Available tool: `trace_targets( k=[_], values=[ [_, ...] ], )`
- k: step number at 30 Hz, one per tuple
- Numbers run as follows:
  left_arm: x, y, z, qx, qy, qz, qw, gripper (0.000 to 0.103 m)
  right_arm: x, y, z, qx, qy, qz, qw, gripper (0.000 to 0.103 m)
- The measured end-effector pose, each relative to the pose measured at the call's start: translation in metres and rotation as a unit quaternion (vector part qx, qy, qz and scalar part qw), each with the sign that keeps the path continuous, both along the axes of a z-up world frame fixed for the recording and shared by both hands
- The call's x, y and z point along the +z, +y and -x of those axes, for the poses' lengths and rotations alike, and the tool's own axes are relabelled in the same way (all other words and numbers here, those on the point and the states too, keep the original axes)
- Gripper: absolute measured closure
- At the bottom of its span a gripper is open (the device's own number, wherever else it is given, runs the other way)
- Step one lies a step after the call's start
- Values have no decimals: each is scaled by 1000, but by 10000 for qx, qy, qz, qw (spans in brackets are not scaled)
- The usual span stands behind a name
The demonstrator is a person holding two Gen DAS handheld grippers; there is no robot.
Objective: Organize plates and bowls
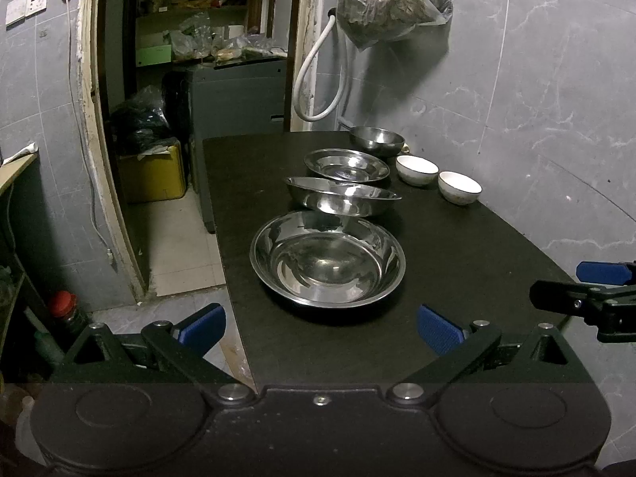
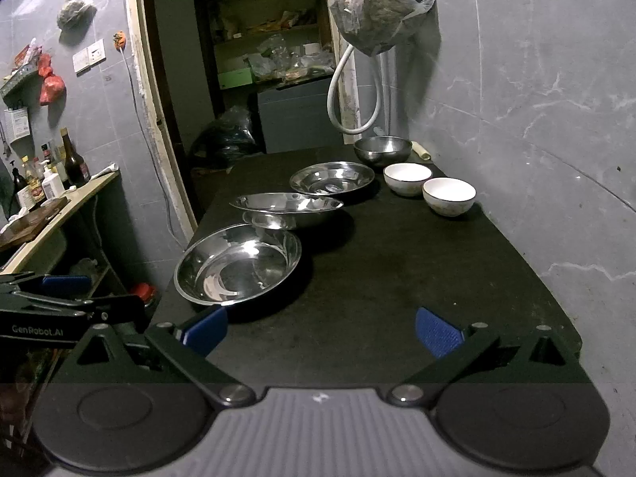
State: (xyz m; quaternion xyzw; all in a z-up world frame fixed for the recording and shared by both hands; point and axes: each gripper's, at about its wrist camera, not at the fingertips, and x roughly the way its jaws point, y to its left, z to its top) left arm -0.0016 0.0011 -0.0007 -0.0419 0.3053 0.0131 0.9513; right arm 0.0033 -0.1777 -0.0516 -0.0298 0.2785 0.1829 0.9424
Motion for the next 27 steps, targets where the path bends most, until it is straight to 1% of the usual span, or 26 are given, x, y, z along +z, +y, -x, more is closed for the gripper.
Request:
trace_targets(
  k=[22, 23, 27],
  values=[
    [1, 1, -1, -13, 1, -1, 10000, 1, -1, 3, 3, -10, -25, 15, 10000, 0],
    [0, 1, -1, -8, -1, -4, 10000, 1, 3, -1, 0, -12, -25, 16, 10000, 0],
    [0, 1, -1, -1, 6, -1, 10000, 1, 3, 0, 0, -9, -27, 17, 10000, 0]
  ],
)
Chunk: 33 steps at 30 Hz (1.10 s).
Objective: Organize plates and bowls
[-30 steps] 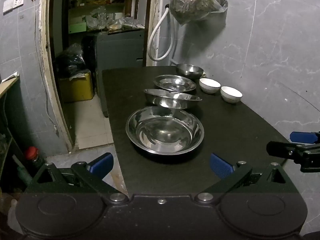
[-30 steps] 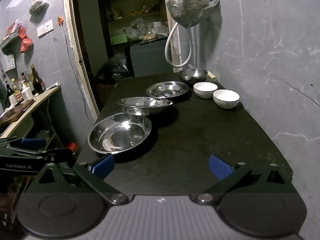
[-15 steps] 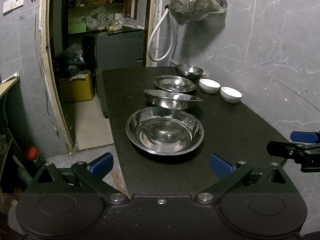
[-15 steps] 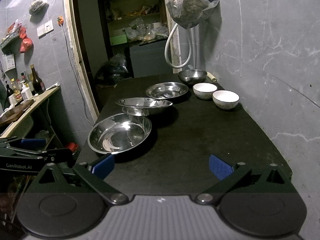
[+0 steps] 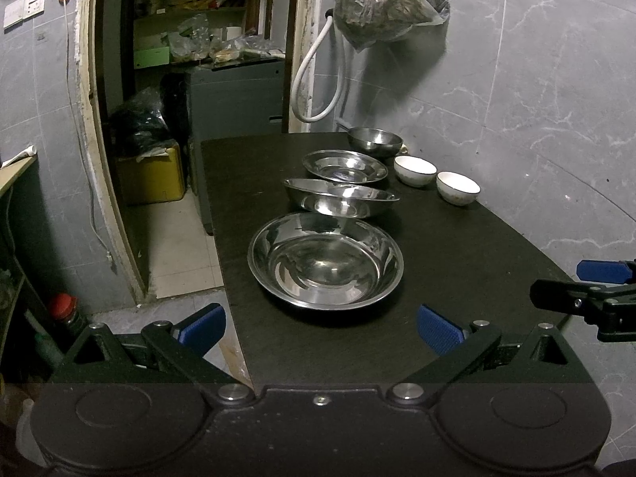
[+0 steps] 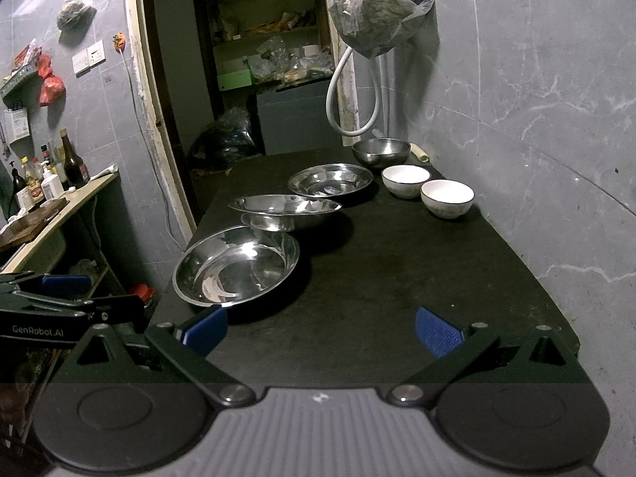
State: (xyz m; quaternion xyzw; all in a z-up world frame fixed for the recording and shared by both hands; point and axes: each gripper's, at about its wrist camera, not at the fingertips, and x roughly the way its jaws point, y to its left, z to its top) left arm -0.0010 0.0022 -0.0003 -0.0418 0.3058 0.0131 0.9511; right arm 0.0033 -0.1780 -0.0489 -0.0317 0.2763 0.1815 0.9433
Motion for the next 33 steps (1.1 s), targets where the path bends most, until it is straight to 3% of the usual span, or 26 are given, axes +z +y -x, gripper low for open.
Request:
trace_targets(
  k=[33],
  values=[
    [-5, -5, -6, -53, 26, -36, 10000, 1, 1, -5, -3, -6, 3, -6, 10000, 0]
  ],
)
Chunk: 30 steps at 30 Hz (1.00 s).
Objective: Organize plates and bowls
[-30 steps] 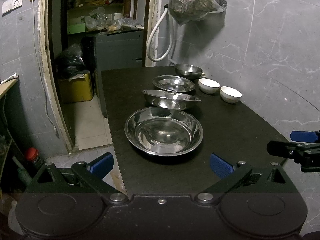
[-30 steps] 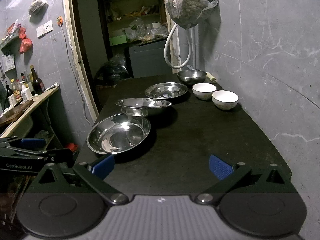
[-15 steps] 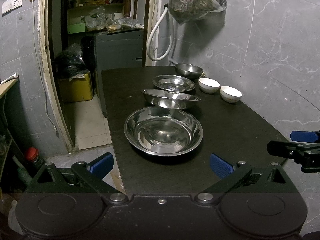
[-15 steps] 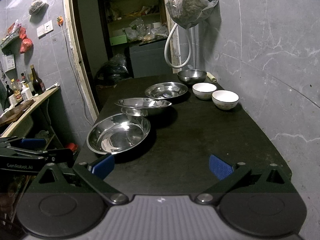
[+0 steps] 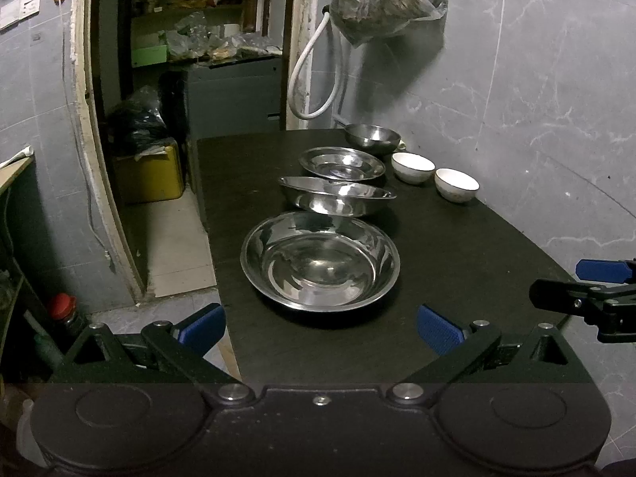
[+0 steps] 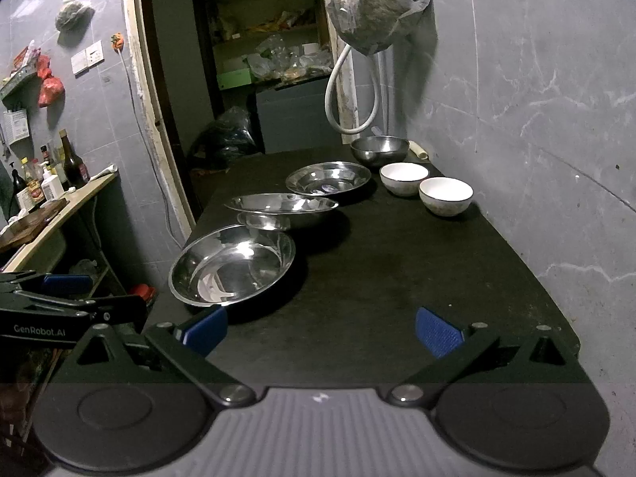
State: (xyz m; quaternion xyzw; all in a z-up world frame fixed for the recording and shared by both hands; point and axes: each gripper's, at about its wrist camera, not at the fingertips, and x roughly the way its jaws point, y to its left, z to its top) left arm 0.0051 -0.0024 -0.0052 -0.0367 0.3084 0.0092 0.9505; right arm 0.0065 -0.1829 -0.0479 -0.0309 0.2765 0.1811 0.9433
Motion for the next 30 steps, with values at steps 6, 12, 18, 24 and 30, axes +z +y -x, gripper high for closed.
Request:
trace_targets(
  k=[6, 12, 18, 24, 30],
  values=[
    [-1, -1, -2, -10, 14, -7, 10000, 1, -1, 1, 1, 3, -1, 2, 10000, 0],
    [-2, -4, -7, -20, 72, -23, 10000, 1, -10, -5, -10, 10, 44, -12, 10000, 0],
    [-3, -4, -13, -21, 151, -31, 9999, 1, -11, -2, -16, 51, 98, -30, 9999, 0],
    [-4, 1, -22, 19, 273, 63, 9996, 1, -12, -2, -24, 125, 199, -37, 9997, 0],
    [1, 11, -42, 149, 532, 404, 9977, 1, -10, -4, -49, 270, 371, -107, 9989, 0]
  ],
)
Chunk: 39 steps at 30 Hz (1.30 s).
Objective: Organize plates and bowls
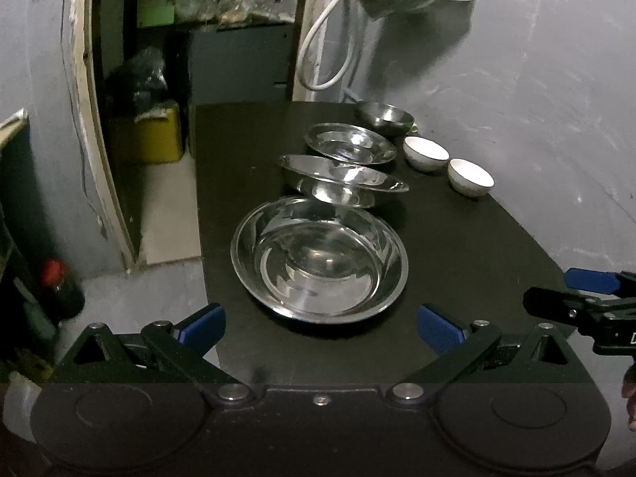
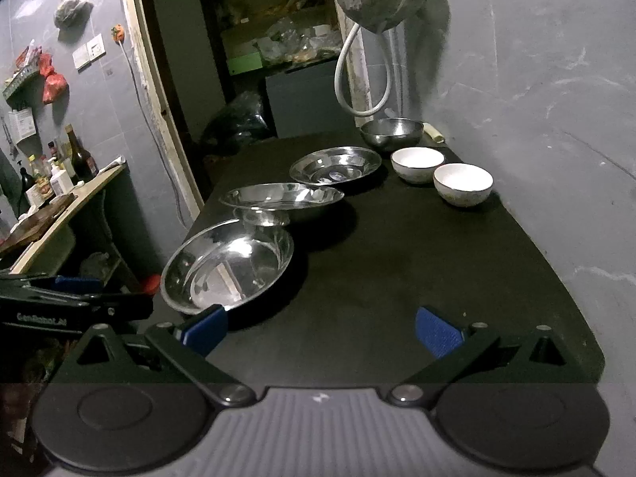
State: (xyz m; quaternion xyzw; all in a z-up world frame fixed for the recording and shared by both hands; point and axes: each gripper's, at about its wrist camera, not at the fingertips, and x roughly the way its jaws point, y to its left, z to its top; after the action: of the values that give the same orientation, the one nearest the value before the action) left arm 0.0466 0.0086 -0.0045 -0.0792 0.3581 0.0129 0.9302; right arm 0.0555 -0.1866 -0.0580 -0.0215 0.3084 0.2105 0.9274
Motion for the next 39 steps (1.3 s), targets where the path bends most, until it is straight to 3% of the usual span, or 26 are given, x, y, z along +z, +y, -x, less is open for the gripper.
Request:
trace_targets(
  k=[17, 21, 34, 39],
  values=[
    [18, 20, -122, 640, 192, -636, 9957, 1, -11, 9, -121, 622, 225, -357, 9972, 0],
    [19, 30, -146, 694, 272, -488, 9960, 1, -14, 17, -141, 611, 309, -448, 9966, 0],
    [-1, 48, -221, 497, 1102, -300, 9922, 1, -21, 45, -188, 249, 762, -862, 9930, 0],
    [-13, 53, -240, 464, 1389, -133, 9891, 5, -28, 48, -198, 20, 935, -1019, 9904, 10]
  ],
)
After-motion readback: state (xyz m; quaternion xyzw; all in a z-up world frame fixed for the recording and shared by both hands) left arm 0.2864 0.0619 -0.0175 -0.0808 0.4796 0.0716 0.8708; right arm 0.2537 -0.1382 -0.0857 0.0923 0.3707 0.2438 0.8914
